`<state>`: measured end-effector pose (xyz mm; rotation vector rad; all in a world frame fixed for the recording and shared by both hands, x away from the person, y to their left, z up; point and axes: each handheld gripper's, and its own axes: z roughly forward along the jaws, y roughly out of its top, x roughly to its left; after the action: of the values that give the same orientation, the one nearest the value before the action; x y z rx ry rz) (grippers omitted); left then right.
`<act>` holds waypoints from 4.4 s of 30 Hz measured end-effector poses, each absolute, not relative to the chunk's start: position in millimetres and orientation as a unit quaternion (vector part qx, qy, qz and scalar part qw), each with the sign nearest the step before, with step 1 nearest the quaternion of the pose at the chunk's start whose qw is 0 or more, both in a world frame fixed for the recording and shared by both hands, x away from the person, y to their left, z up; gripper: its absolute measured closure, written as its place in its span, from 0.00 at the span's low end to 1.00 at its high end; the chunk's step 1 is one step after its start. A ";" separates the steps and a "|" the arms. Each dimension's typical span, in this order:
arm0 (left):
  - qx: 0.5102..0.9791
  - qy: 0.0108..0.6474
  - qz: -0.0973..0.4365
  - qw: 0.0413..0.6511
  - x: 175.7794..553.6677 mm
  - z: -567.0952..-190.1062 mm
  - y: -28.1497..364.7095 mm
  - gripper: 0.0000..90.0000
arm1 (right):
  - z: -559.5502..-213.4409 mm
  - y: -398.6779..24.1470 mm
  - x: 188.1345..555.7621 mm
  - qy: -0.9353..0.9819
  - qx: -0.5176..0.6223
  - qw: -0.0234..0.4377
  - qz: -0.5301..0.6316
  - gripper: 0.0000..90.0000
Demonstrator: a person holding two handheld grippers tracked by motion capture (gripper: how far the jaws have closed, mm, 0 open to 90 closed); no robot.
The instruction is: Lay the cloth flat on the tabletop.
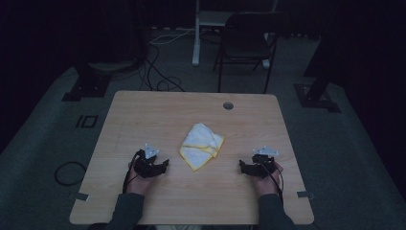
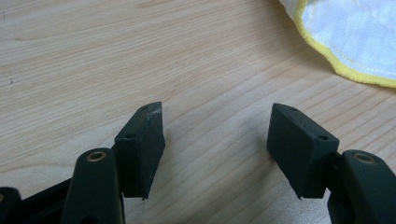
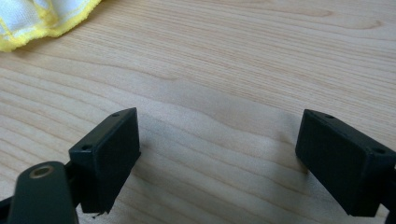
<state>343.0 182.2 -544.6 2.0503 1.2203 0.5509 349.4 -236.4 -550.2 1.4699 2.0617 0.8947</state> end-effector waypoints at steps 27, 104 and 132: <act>0.788 0.475 0.208 0.333 343.0 -542.2 178.1 0.47 | -545.7 -233.3 343.4 0.757 0.522 0.221 0.325 0.37; 0.868 0.283 0.256 0.318 386.8 -498.4 67.2 0.54 | -540.8 -228.8 336.7 0.764 0.512 0.229 0.317 0.57; 0.892 0.248 0.245 0.287 406.9 -511.8 18.0 0.57 | -541.9 -229.3 337.3 0.766 0.512 0.226 0.317 0.57</act>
<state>406.9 18.0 -511.8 2.3841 0.6621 0.6559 337.3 -229.3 -541.9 1.4106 2.1122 0.8738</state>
